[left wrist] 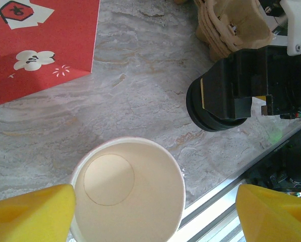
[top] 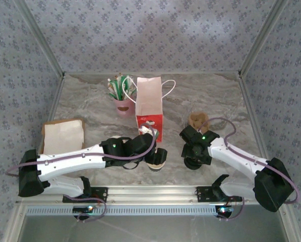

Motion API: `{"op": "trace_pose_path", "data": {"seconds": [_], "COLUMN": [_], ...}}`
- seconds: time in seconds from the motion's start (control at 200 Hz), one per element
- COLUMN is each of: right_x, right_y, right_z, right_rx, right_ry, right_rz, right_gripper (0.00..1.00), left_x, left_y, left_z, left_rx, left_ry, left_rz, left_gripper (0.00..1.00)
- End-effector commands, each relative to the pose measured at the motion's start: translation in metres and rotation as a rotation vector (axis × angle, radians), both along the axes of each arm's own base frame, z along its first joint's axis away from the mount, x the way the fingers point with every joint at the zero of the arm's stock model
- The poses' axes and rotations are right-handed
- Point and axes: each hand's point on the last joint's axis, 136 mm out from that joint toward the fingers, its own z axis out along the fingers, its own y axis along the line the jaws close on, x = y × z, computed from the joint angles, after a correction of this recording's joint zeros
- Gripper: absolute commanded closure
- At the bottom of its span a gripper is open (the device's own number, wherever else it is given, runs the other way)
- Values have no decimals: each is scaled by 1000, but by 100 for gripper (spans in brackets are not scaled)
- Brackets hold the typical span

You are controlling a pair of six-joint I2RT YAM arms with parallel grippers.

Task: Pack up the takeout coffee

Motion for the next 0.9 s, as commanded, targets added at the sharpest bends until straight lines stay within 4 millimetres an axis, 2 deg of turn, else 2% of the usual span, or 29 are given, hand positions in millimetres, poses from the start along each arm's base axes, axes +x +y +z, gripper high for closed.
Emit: {"op": "trace_pose_path", "data": {"seconds": [0.0, 0.6, 0.894], "right_x": [-1, 0, 1], "right_y": [-5, -5, -5], "right_z": [-4, -2, 7], "right_rx": [-21, -20, -12], "right_ry": [7, 2, -17], "right_rz": [-23, -20, -20], "right_gripper": [15, 26, 32], "left_x": [0, 0, 0], "left_y": [3, 4, 4], "left_z": [3, 1, 2], "left_rx": [5, 10, 9], "left_ry": [-14, -11, -13], "left_rz": [3, 6, 7], "left_gripper": [17, 17, 17]}}
